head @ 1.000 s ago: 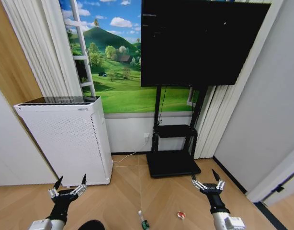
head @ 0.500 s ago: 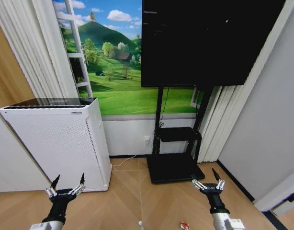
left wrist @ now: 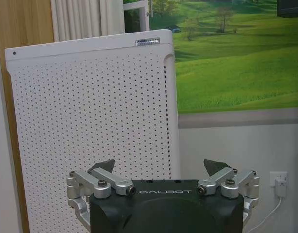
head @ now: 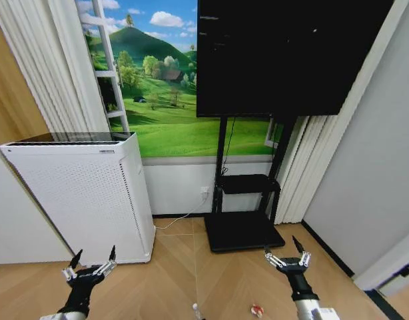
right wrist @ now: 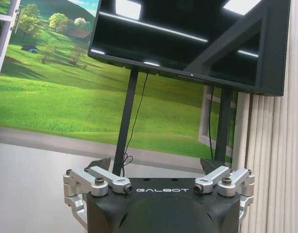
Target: Pick up the trash bin and place the garbage on the floor into it.
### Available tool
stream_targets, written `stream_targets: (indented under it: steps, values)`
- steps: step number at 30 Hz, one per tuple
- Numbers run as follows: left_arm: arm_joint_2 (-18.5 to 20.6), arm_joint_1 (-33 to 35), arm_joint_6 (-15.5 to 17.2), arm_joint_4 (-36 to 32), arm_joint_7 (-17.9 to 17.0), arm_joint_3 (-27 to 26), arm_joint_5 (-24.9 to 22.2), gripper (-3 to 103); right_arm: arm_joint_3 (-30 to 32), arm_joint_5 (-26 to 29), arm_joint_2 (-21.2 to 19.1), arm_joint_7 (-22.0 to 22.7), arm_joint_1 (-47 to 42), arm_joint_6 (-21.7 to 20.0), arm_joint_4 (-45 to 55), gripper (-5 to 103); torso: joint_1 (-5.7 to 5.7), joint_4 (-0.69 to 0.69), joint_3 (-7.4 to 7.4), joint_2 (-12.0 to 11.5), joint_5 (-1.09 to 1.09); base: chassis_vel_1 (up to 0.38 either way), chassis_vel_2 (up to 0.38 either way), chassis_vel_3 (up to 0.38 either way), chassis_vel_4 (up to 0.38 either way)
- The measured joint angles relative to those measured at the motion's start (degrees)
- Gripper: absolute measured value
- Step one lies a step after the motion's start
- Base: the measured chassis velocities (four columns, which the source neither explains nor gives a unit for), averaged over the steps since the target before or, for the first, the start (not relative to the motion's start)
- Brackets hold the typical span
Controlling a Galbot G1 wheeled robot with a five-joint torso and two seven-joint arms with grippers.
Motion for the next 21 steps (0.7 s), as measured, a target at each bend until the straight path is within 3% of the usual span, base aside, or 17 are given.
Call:
stream_targets:
  steps: [14,21]
  values:
    - [2.4,-0.3,0.0,3.9,1.9,-1.2,-0.3,100,-0.4,-1.0,0.2,-0.3,0.7,0.9,-1.8,100,-1.42,0.0,-1.93,-3.4,0.0,0.0,0.0,0.0,0.0]
    - [2.7,0.7,-2.6,8.2,3.6,-2.2,1.2,100,-0.5,-1.9,0.9,1.3,0.5,1.5,-2.4,100,-2.26,0.0,-3.05,-5.3,0.0,0.0,0.0,0.0,0.0]
